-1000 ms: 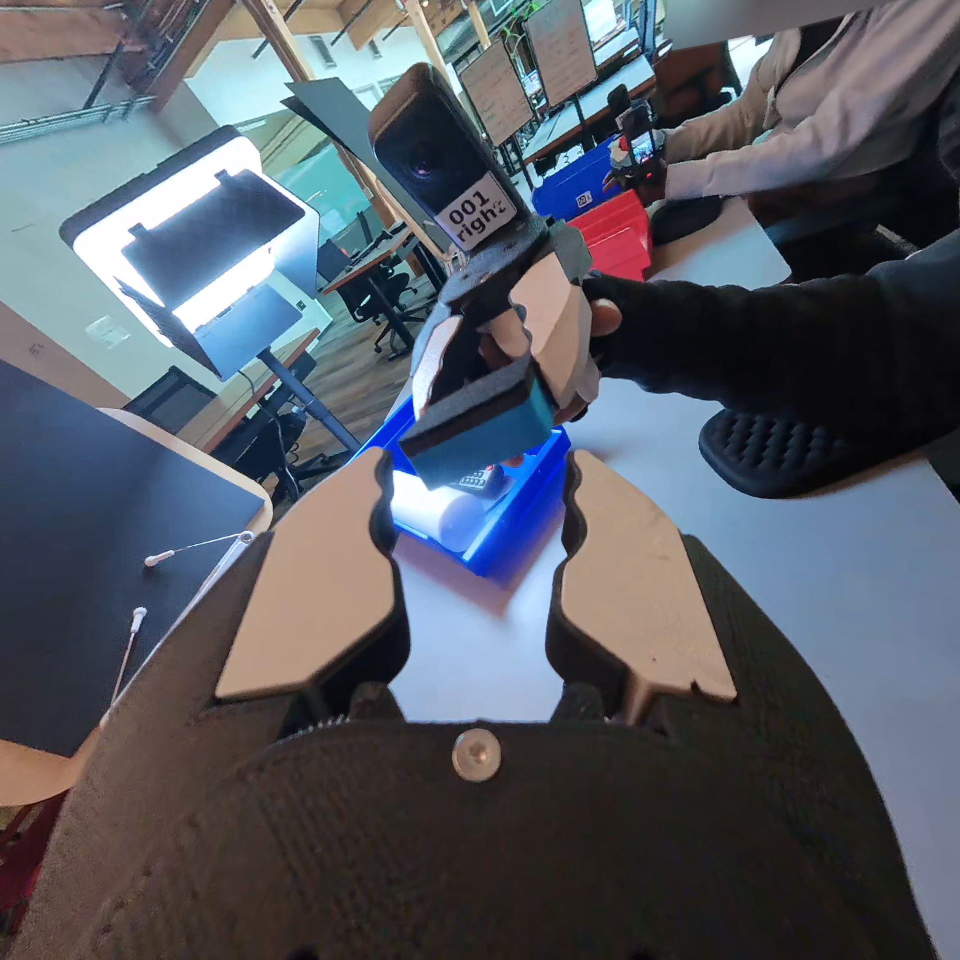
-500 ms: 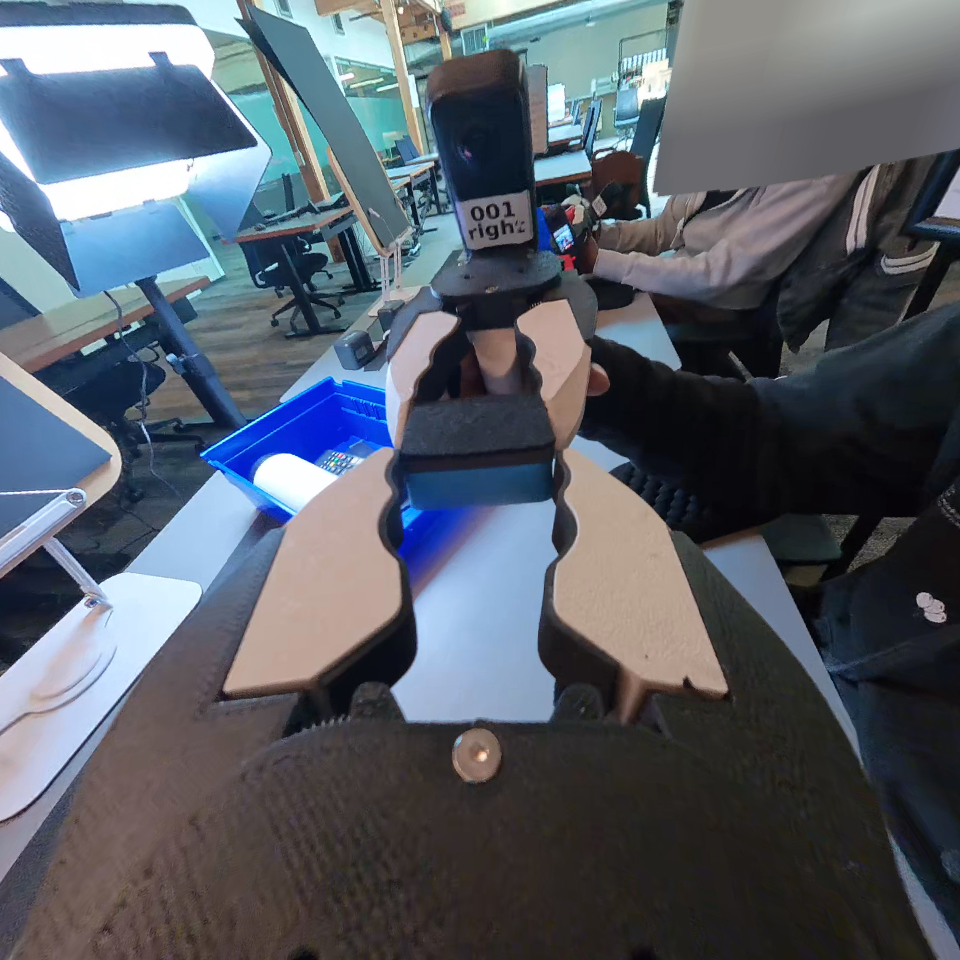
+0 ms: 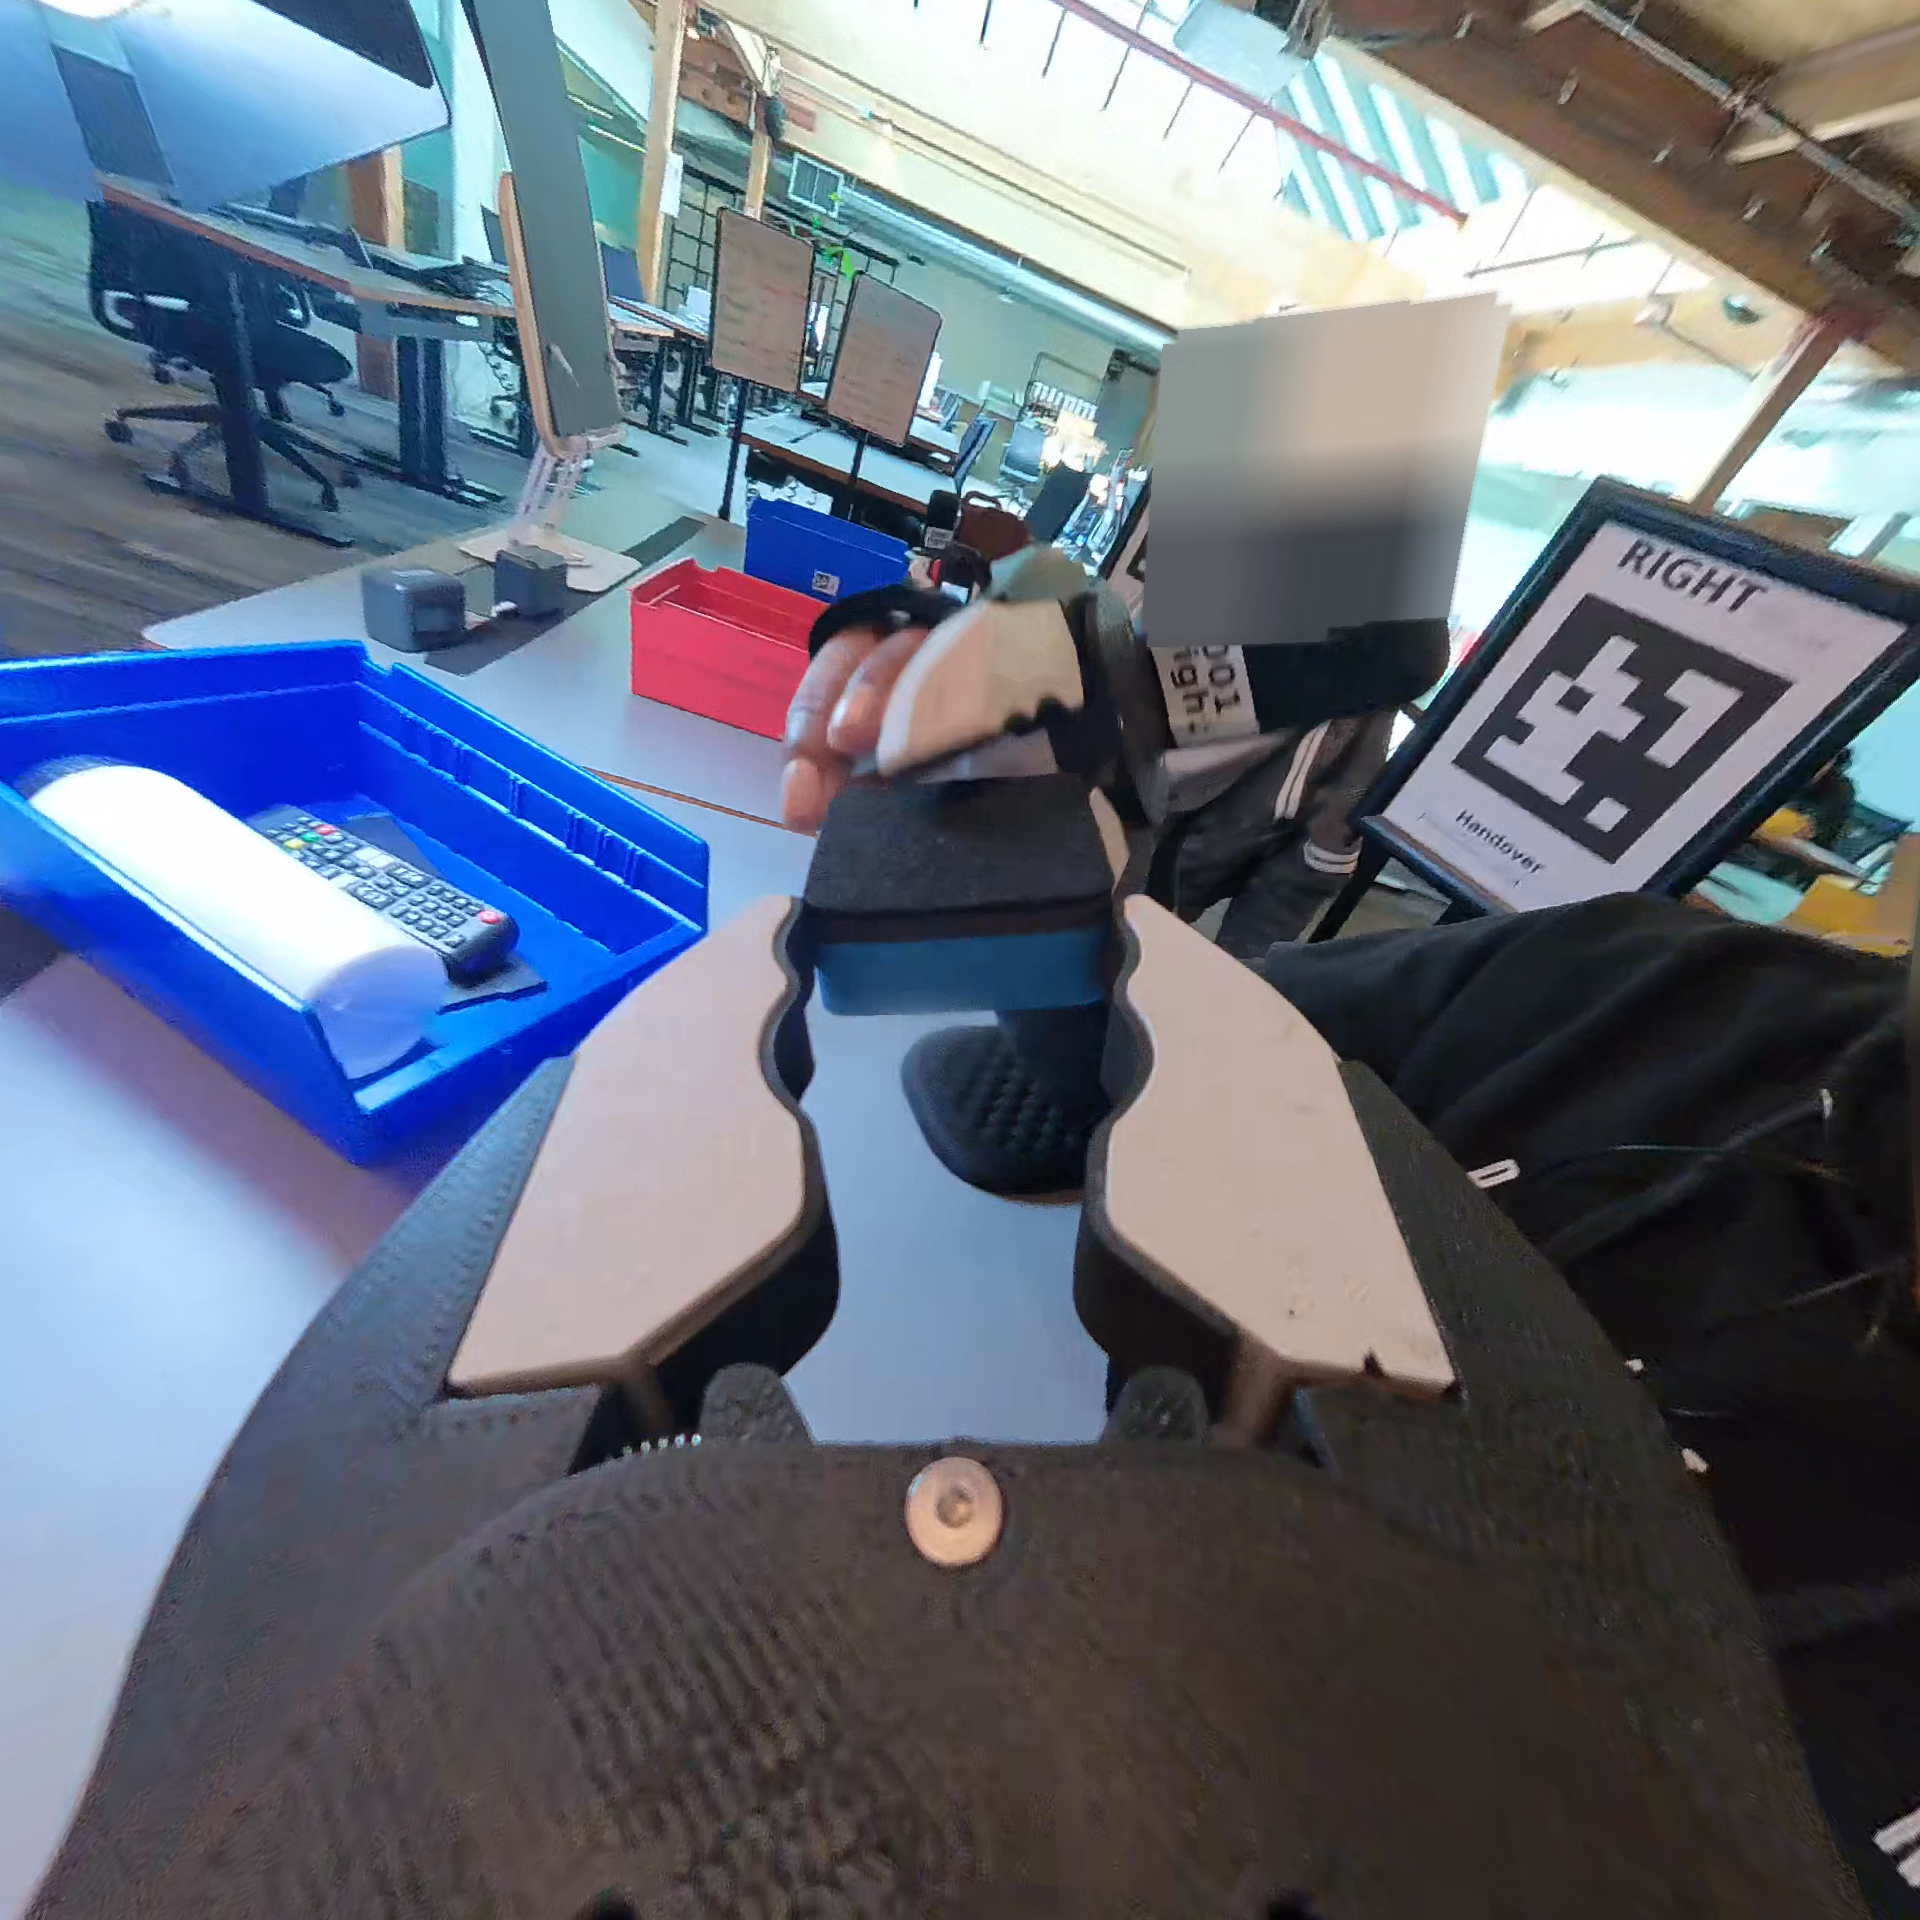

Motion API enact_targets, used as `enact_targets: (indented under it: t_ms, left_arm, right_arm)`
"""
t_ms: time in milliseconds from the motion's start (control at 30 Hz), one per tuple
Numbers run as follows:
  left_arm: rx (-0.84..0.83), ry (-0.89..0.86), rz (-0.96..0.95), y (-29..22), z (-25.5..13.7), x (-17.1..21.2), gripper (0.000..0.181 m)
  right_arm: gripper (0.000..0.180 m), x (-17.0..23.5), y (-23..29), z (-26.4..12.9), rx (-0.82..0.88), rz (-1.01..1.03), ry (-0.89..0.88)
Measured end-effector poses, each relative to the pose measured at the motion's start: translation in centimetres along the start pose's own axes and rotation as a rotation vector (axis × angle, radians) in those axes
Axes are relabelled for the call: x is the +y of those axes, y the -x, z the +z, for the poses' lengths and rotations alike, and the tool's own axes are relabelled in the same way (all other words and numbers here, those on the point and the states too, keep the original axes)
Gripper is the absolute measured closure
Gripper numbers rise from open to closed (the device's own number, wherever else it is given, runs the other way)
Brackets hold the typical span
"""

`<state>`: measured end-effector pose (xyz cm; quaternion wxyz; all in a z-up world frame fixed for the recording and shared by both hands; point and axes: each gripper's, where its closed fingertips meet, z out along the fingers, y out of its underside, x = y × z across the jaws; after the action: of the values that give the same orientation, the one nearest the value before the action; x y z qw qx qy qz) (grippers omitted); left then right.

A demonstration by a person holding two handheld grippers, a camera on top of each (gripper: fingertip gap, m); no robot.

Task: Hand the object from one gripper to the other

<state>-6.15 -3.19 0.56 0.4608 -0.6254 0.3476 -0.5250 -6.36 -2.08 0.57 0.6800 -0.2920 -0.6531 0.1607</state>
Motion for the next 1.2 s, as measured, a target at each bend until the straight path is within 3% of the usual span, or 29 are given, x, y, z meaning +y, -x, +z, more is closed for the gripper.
enact_targets:
  t_ms: [67,133,200,300,467,567,667,800,967,1133,1200]
  left_arm:
    - [-0.006,-0.004,0.005,0.2,0.0,0.0,0.127]
    - [-0.049,-0.021,0.112,0.3,-0.2,-0.4,0.125]
    - [-0.141,-0.04,0.314,0.1,-0.6,-1.0,0.115]
    - [-0.277,0.015,0.564,-0.2,-1.2,-1.2,0.119]
    - [-0.308,0.102,0.683,-0.4,-0.4,0.0,0.136]
    - [-0.295,0.12,0.718,-0.5,0.1,0.5,0.158]
    - [-0.319,0.089,0.623,0.1,-0.1,-0.3,0.159]
    - [-0.236,-0.005,0.35,0.8,-1.2,-1.2,0.159]
    - [-0.086,-0.041,0.047,1.5,-1.6,-0.9,0.159]
    - [-0.015,-0.009,-0.048,1.1,-0.9,-0.1,0.159]
    - [-0.015,-0.011,-0.007,0.9,-0.9,-0.1,0.159]
  right_arm:
    - [0.155,0.3,0.0,0.2,0.023,-0.076,0.027]
    - [0.155,0.4,0.1,0.1,0.002,-0.025,0.028]
    - [0.155,0.6,-0.4,-0.2,-0.026,0.1,0.013]
    - [0.155,0.6,0.0,-0.8,-0.164,0.342,-0.038]
    - [0.155,-0.1,1.2,-1.0,-0.309,0.503,-0.108]
    - [0.155,0.0,1.5,-1.0,-0.327,0.517,-0.101]
    - [0.152,0.1,0.0,-0.7,-0.217,0.487,-0.113]
    - [0.132,-1.4,-1.8,-1.3,-0.024,0.278,-0.191]
    - [0.114,-0.4,-1.3,-0.4,0.092,-0.088,-0.008]
    - [0.124,0.7,-0.5,0.7,0.121,-0.238,0.064]
    - [0.124,0.5,-0.6,0.5,0.108,-0.186,0.047]
